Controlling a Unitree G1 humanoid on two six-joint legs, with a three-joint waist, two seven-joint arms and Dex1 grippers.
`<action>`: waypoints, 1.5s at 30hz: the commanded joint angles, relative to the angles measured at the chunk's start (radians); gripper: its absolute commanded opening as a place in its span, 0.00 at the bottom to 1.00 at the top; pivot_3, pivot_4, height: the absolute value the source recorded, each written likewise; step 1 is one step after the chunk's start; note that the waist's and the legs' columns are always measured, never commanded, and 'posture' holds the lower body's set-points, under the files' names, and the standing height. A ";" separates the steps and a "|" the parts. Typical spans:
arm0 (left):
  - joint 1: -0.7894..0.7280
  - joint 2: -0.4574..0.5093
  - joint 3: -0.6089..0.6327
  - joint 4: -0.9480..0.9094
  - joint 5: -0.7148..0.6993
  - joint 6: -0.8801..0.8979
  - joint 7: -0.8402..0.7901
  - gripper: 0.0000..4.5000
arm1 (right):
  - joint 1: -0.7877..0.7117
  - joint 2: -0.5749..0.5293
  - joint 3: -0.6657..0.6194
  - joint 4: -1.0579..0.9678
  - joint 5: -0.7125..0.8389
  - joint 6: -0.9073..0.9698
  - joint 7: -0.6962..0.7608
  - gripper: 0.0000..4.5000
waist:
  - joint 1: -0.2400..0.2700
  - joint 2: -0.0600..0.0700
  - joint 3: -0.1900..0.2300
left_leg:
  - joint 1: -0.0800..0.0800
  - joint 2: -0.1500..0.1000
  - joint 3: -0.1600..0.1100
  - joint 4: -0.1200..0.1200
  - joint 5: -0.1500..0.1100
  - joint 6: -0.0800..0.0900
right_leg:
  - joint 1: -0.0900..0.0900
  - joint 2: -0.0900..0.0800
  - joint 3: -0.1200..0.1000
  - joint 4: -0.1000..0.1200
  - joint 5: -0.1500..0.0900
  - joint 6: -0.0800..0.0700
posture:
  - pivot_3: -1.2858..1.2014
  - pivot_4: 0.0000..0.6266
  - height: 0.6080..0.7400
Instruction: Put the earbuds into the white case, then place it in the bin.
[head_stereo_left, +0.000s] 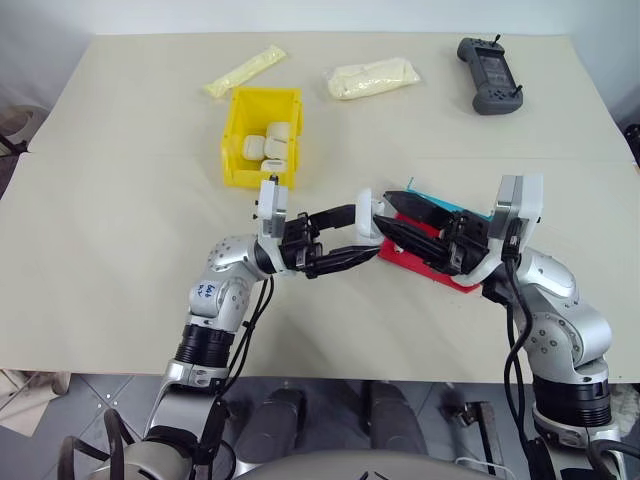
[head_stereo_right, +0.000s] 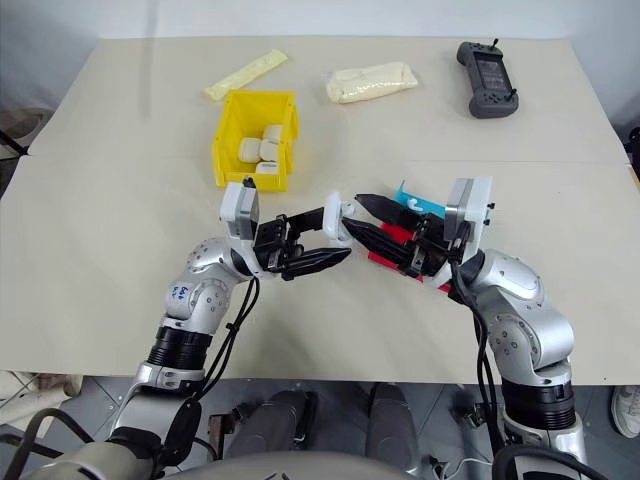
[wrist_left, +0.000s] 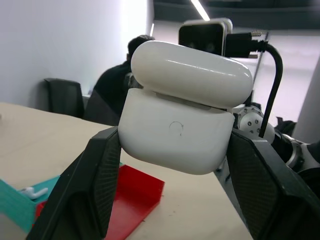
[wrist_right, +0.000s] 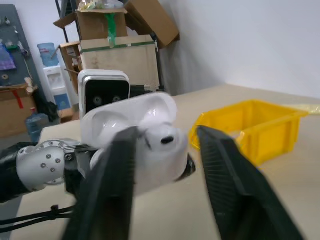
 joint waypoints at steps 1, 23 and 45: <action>-0.023 -0.024 0.005 -0.045 -0.023 -0.030 0.000 0.63 | -0.015 -0.022 0.015 0.002 0.010 0.024 0.023 0.71 | 0.000 0.000 0.000 | 0.000 0.000 0.000 0.000 0.000 0.000 | 0.000 0.000 0.000 0.000 0.000 0.000 | 0.52 0.24 1.00; 0.046 0.024 0.033 -0.051 -0.031 -0.042 -0.038 0.63 | 0.531 -0.228 -0.538 0.210 -0.208 -0.360 0.166 0.99 | 0.004 0.000 0.000 | 0.002 0.000 0.003 0.000 0.000 0.000 | 0.002 0.000 0.001 -0.002 0.000 0.000 | 0.52 0.24 1.00; 0.074 0.007 -0.002 -0.079 -0.012 -0.058 -0.023 0.63 | -0.442 -0.591 0.129 0.787 -0.581 -0.108 0.328 0.99 | 0.001 0.001 0.000 | -0.001 -0.001 0.003 0.001 0.000 0.001 | 0.001 -0.001 -0.001 -0.007 0.001 0.000 | 0.52 0.24 1.00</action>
